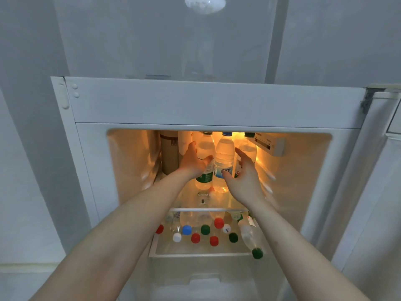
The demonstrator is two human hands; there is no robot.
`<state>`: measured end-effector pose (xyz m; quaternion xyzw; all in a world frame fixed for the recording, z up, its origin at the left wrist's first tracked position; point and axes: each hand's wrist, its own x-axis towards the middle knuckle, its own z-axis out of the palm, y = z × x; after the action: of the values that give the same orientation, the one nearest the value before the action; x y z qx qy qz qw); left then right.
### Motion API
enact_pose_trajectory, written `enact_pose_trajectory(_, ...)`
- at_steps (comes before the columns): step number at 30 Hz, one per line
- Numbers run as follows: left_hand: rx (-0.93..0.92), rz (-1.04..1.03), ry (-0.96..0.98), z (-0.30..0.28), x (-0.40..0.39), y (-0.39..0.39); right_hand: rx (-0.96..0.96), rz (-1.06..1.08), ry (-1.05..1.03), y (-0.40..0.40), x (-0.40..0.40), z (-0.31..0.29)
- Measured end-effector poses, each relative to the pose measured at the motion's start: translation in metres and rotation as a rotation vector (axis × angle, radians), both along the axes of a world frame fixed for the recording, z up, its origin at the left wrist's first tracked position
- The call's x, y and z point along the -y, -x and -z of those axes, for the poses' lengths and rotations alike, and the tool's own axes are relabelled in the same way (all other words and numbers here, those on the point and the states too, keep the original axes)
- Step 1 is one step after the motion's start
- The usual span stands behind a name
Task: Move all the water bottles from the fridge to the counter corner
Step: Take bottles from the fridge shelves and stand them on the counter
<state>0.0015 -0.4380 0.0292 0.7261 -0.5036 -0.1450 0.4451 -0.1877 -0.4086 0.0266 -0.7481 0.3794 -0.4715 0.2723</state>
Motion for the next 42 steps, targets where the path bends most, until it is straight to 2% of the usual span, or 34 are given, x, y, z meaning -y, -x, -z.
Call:
enact_pose_trajectory(4,0.044,-0.049,0.047,0.005,0.001,-0.006,-0.076,0.106,0.082,-0.016,0.023,-0.012)
enact_pose_trajectory(9,0.043,-0.053,0.048,0.006,-0.011,-0.012,-0.137,0.133,0.040,-0.040,0.048,-0.018)
enact_pose_trajectory(14,0.181,-0.035,0.064,0.013,-0.024,-0.020,-0.190,0.147,-0.040,-0.052,0.059,-0.018)
enact_pose_trajectory(19,0.238,-0.045,0.102,0.012,-0.042,-0.021,-0.238,0.196,-0.004,-0.051,0.061,-0.016)
enact_pose_trajectory(26,0.266,-0.054,0.215,0.011,-0.072,-0.020,-0.170,0.060,0.071,-0.041,0.044,-0.003)
enact_pose_trajectory(33,0.299,-0.052,0.240,0.017,-0.095,-0.016,-0.143,0.048,0.139,-0.033,0.025,0.009)
enact_pose_trajectory(37,0.233,-0.093,0.237,0.019,-0.108,-0.006,-0.170,0.025,0.181,-0.028,0.019,0.014)
enact_pose_trajectory(42,0.172,-0.146,0.284,0.021,-0.140,0.012,-0.110,-0.016,0.172,-0.019,0.003,0.023)
